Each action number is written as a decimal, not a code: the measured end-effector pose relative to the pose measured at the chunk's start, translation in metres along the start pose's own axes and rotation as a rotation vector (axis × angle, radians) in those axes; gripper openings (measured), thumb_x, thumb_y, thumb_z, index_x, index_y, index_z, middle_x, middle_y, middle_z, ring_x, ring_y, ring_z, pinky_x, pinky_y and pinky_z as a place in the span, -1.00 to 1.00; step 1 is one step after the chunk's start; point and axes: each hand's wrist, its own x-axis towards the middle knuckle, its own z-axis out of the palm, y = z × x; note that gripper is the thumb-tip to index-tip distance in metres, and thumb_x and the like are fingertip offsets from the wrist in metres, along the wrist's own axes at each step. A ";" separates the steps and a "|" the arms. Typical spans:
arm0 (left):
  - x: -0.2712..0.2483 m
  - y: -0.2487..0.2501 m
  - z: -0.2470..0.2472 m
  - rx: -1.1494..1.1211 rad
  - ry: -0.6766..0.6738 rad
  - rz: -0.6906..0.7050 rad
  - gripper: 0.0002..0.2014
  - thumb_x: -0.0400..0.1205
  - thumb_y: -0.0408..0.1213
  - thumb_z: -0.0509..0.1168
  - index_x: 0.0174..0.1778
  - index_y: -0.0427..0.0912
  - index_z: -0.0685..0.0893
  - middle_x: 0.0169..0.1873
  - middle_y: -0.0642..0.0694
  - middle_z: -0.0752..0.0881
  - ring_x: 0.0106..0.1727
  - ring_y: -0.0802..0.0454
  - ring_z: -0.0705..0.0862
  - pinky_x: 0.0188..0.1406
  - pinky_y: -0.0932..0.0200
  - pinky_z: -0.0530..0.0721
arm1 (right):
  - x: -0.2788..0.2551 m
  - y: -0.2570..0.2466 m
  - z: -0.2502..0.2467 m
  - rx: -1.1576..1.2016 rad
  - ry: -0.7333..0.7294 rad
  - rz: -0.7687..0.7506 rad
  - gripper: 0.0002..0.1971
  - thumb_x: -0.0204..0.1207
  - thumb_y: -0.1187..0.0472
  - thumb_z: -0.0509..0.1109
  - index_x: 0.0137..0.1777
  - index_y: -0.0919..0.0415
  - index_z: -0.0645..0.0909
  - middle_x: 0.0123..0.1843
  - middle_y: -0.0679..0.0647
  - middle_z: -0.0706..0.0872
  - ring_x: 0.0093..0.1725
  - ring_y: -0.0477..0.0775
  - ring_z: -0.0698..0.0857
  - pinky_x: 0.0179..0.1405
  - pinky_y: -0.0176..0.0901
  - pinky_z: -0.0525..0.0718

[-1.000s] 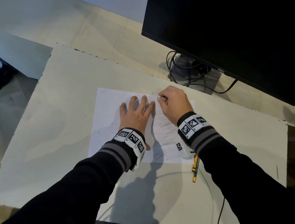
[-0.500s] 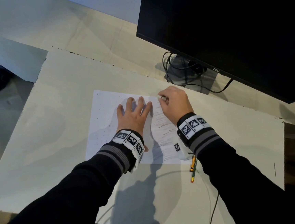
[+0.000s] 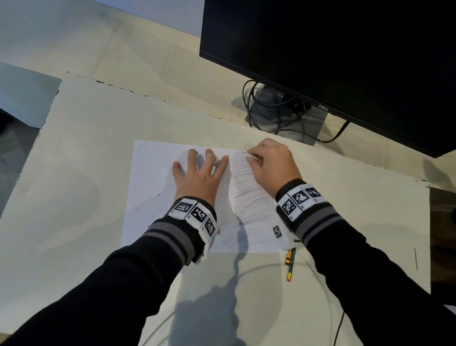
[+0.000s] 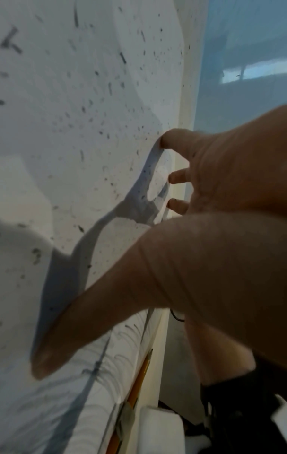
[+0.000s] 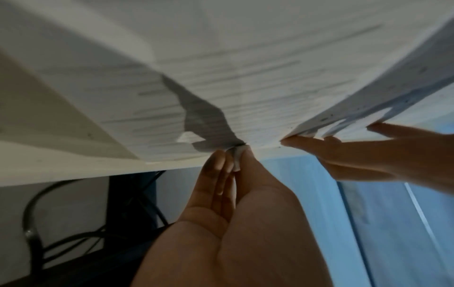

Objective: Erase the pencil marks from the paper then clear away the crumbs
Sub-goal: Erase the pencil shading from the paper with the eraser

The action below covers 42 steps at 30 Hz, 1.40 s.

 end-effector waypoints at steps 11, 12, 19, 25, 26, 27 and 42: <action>-0.004 0.001 -0.006 0.021 -0.027 0.013 0.59 0.05 0.39 0.62 0.67 0.02 -0.45 0.65 -0.20 -0.16 0.64 -0.43 -0.09 0.52 -0.46 0.23 | -0.007 -0.009 0.005 0.017 -0.029 -0.011 -0.79 0.63 0.24 0.37 0.18 0.25 0.75 0.09 0.08 0.70 0.05 0.08 0.66 0.16 -0.08 0.66; -0.004 0.001 -0.006 0.022 -0.027 0.014 0.58 0.06 0.39 0.62 0.67 0.02 -0.45 0.65 -0.20 -0.16 0.65 -0.43 -0.09 0.52 -0.46 0.23 | -0.012 -0.014 0.009 0.020 -0.069 -0.080 -0.79 0.62 0.25 0.37 0.17 0.26 0.75 0.09 0.10 0.71 0.04 0.10 0.68 0.15 -0.06 0.66; -0.004 0.001 -0.006 0.037 -0.030 0.014 0.58 0.07 0.40 0.61 0.67 0.01 -0.45 0.65 -0.20 -0.16 0.65 -0.44 -0.09 0.52 -0.46 0.24 | -0.003 -0.007 0.006 0.031 -0.021 -0.001 -0.81 0.61 0.23 0.38 0.13 0.23 0.77 0.06 0.07 0.73 0.02 0.06 0.67 0.14 -0.02 0.68; -0.004 0.001 -0.006 0.041 -0.035 0.018 0.56 0.08 0.40 0.60 0.65 0.07 -0.47 0.65 -0.22 -0.18 0.65 -0.45 -0.11 0.52 -0.46 0.24 | 0.002 -0.003 0.005 0.029 0.020 0.071 -0.81 0.61 0.20 0.39 0.12 0.21 0.78 0.05 0.07 0.74 0.02 0.07 0.68 0.12 -0.09 0.67; -0.003 0.001 -0.006 0.041 -0.040 0.017 0.56 0.08 0.41 0.60 0.65 0.08 -0.48 0.65 -0.22 -0.19 0.65 -0.45 -0.12 0.52 -0.46 0.24 | 0.001 -0.007 0.007 0.030 0.019 0.066 -0.82 0.60 0.21 0.39 0.11 0.22 0.78 0.05 0.08 0.74 0.01 0.07 0.68 0.11 -0.10 0.67; -0.003 0.001 -0.006 0.044 -0.039 0.018 0.57 0.08 0.42 0.59 0.65 0.08 -0.49 0.65 -0.22 -0.19 0.65 -0.45 -0.12 0.52 -0.46 0.24 | -0.002 -0.012 0.010 0.029 0.000 0.026 -0.82 0.60 0.23 0.39 0.10 0.24 0.78 0.04 0.09 0.74 0.00 0.09 0.69 0.10 -0.07 0.68; -0.002 0.001 -0.005 0.045 -0.037 0.014 0.59 0.05 0.41 0.61 0.64 0.09 -0.50 0.63 -0.21 -0.20 0.64 -0.44 -0.12 0.51 -0.46 0.24 | 0.011 0.000 0.006 0.085 0.096 0.174 -0.83 0.58 0.20 0.41 0.06 0.17 0.81 -0.04 0.04 0.77 -0.03 0.03 0.67 0.09 -0.07 0.70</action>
